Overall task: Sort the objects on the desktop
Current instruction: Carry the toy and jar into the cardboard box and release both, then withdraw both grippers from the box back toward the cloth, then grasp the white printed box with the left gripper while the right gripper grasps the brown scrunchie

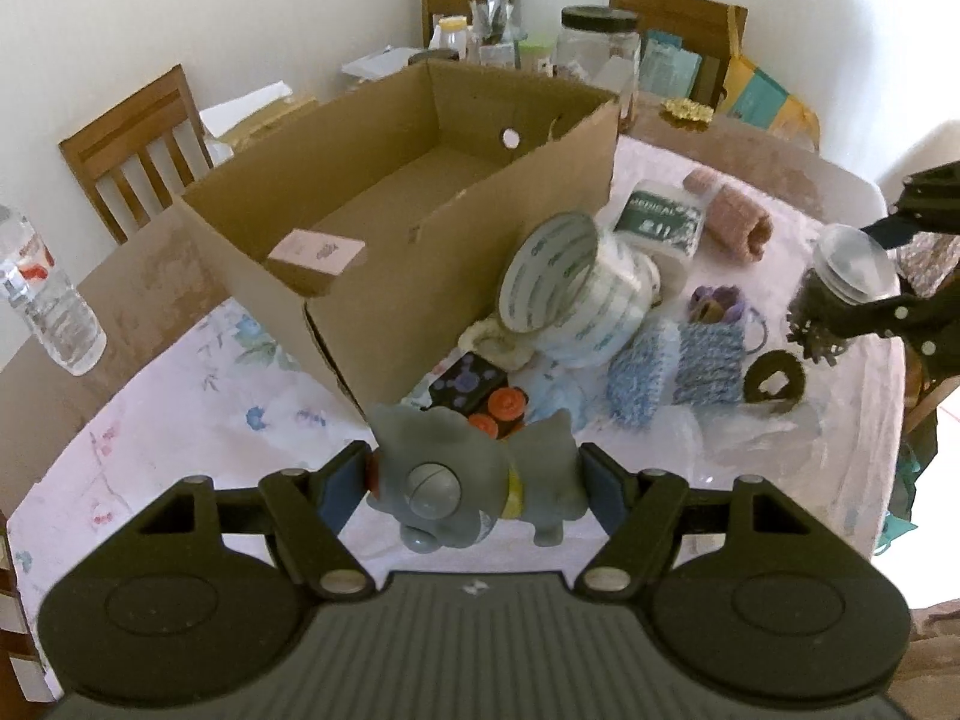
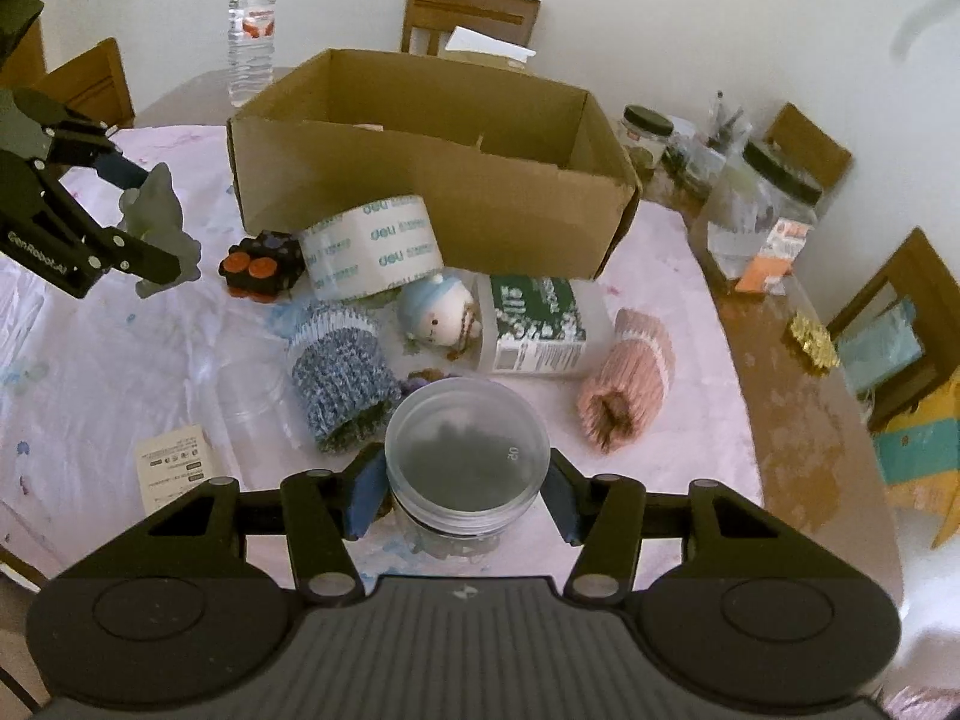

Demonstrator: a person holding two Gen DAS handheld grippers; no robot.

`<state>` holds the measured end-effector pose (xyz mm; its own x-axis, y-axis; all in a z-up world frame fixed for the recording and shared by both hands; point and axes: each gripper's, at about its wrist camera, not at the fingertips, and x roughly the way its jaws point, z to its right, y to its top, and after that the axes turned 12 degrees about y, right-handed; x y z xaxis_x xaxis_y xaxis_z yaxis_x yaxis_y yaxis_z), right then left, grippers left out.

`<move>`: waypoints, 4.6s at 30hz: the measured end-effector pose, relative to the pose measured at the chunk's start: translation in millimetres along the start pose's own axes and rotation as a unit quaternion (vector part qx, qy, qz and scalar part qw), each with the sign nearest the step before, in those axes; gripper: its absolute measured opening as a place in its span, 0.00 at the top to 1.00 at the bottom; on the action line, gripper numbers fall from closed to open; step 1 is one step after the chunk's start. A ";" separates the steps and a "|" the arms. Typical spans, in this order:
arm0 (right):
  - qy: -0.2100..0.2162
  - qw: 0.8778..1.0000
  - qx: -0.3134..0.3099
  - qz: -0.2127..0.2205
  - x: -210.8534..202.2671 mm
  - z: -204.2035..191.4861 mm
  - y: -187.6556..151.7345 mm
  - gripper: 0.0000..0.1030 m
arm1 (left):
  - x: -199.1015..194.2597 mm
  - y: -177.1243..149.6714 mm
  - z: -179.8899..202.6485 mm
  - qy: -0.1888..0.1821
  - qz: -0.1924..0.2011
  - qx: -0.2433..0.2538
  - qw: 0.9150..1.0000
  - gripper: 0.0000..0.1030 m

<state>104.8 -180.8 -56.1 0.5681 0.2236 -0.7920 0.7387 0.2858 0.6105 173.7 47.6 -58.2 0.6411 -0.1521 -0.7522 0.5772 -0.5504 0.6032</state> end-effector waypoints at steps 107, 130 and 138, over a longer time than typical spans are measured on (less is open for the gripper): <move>0.043 0.997 -0.058 0.016 35.3 40.6 114.8 0.22 | -8.8 39.1 34.1 -0.031 0.000 0.009 0.999 0.09; 0.023 0.998 0.063 -0.014 33.4 10.4 -17.3 0.22 | -14.3 -20.9 98.1 -0.071 -0.025 0.064 0.995 0.09; 0.025 0.997 0.074 -0.021 44.9 0.7 -31.1 0.23 | -11.6 -35.5 116.3 -0.074 -0.025 0.072 0.994 0.09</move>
<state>107.6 -180.3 -110.7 0.5200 0.2611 -0.8133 0.8090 0.1552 0.5670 87.0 -26.5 -101.7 0.5253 -0.2351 -0.8178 0.5207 -0.6713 0.5275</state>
